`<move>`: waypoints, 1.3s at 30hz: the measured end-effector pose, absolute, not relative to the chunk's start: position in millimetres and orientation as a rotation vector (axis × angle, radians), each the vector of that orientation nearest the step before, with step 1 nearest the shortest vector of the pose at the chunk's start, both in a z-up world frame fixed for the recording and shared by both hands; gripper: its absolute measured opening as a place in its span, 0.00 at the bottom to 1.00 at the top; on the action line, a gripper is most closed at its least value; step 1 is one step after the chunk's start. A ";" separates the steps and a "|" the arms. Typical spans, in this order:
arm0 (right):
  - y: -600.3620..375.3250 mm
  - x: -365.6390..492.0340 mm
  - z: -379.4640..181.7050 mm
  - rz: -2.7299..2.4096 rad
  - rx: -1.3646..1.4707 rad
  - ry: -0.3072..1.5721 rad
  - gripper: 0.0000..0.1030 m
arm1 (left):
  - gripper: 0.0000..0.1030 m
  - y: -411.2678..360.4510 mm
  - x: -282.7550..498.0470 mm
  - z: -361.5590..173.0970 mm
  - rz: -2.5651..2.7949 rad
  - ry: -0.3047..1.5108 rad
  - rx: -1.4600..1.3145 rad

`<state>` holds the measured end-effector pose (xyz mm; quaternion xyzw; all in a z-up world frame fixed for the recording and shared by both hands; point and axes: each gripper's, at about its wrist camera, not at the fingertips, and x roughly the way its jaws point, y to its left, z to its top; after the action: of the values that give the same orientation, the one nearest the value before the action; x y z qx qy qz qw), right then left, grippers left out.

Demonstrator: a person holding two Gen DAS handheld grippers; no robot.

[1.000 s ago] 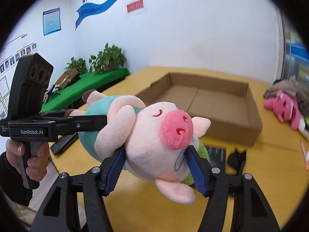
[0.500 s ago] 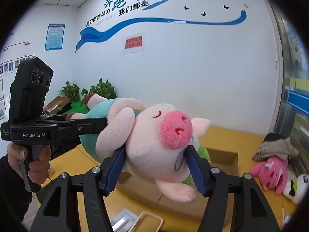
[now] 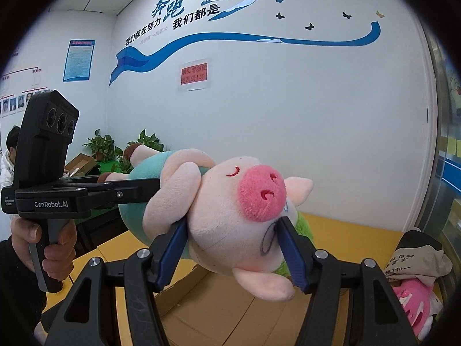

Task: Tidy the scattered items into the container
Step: 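Lift the plush pig with the right tool and carry it over the box, then open the right tool to drop the plush pig into the box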

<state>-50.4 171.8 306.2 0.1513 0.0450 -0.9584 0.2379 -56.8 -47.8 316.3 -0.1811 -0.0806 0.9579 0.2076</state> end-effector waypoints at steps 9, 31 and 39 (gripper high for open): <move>161.3 -133.2 269.4 -2.614 0.498 0.114 0.61 | 0.53 -80.1 -143.6 280.6 2.639 -0.327 -0.614; 168.1 -265.4 12.3 -2.447 1.130 -0.084 0.60 | 0.57 -89.7 -268.9 42.2 2.625 -0.407 -1.296; 166.2 -248.9 17.3 -2.433 1.164 0.016 0.78 | 0.63 -104.9 -246.0 84.7 2.777 -0.499 -1.162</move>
<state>-248.9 166.2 17.3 0.4209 0.0056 -0.8800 0.2202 -246.0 -104.9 84.7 -0.3804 -0.1634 0.9092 0.0449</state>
